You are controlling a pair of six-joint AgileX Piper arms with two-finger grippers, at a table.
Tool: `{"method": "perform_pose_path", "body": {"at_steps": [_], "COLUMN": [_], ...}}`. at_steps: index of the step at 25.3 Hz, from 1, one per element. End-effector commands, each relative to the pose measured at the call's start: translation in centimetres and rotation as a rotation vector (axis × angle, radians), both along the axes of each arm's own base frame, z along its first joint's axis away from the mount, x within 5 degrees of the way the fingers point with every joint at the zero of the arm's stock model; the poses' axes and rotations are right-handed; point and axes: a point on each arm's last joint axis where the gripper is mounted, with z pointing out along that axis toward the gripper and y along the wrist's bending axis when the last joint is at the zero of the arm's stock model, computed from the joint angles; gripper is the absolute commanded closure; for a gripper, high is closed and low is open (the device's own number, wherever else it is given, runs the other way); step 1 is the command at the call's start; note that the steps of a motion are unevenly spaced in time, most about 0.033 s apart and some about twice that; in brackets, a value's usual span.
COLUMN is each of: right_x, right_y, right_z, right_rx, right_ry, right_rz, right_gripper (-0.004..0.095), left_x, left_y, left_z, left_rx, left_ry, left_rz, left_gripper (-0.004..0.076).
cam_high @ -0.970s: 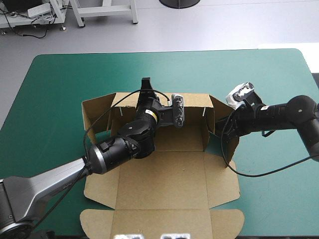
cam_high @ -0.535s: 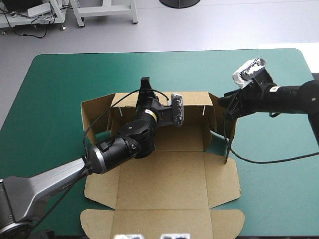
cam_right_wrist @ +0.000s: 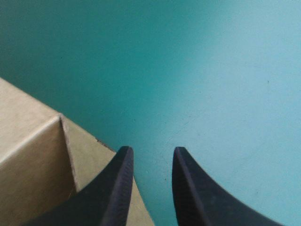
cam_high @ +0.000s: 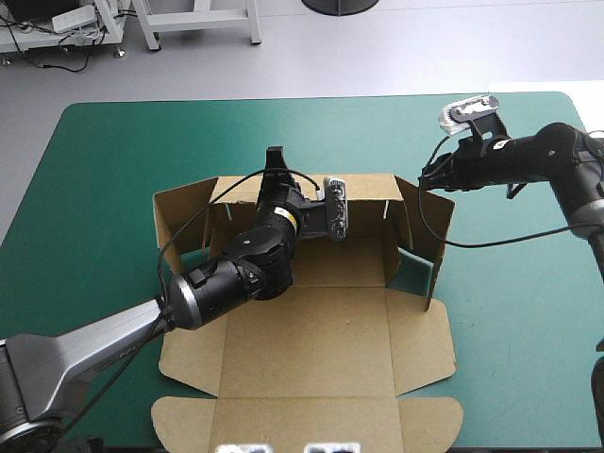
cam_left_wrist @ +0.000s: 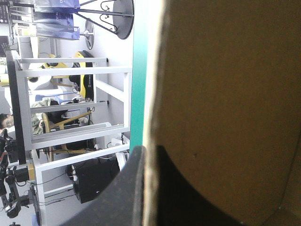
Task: Fold the box
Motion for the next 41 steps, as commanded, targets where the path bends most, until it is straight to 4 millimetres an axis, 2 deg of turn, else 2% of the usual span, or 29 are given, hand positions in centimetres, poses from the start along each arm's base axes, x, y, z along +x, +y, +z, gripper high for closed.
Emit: {"method": "perform_pose_path", "body": {"at_steps": [1,5,7,13,15,21,30,36,41], "right_x": [0.9,0.7,-0.2,-2.4,-3.0,-4.2,-5.2,-6.2,-7.6], "right_y": [0.2,0.7,1.0,1.6,1.6,1.8,2.1,2.2,2.2], "right_z": [1.2,-1.3,-1.3,0.9,1.0,0.0,-2.1,-1.6,-1.4], "right_rx": [0.026,0.006,0.013,0.069,0.067,0.087,0.124,0.125,0.139], "right_ry": [-0.017,0.183,0.233,0.160,0.128,0.059,0.017,-0.016,-0.042], "right_rz": [-0.012,0.104,0.178,0.262,0.276,0.292,0.330,0.353,0.354], "right_gripper": [0.0650,0.0658,0.0658,0.0657,0.0656,0.0645,0.0493,0.0489,0.0426], "left_x": [-0.5,-0.4,-0.4,-0.3,-0.3,-0.3,-0.3,-0.3,-0.3], "left_y": [0.4,0.4,0.4,0.4,0.4,0.5,0.5,0.5,0.4], "left_z": [2.6,2.8,2.9,3.0,3.0,3.0,3.0,3.0,3.0], "left_rx": [-0.074,-0.067,-0.056,-0.066,-0.067,-0.069,-0.082,-0.082,-0.083], "left_ry": [-0.066,-0.092,-0.116,-0.125,-0.125,-0.123,-0.115,-0.115,-0.115], "left_rz": [-0.017,-0.020,-0.027,-0.013,-0.012,-0.009,-0.002,-0.002,-0.004], "left_gripper": [0.0729,0.0729,0.0729,0.0729,0.0729,0.0729,0.0729,0.0729,0.0729]}}
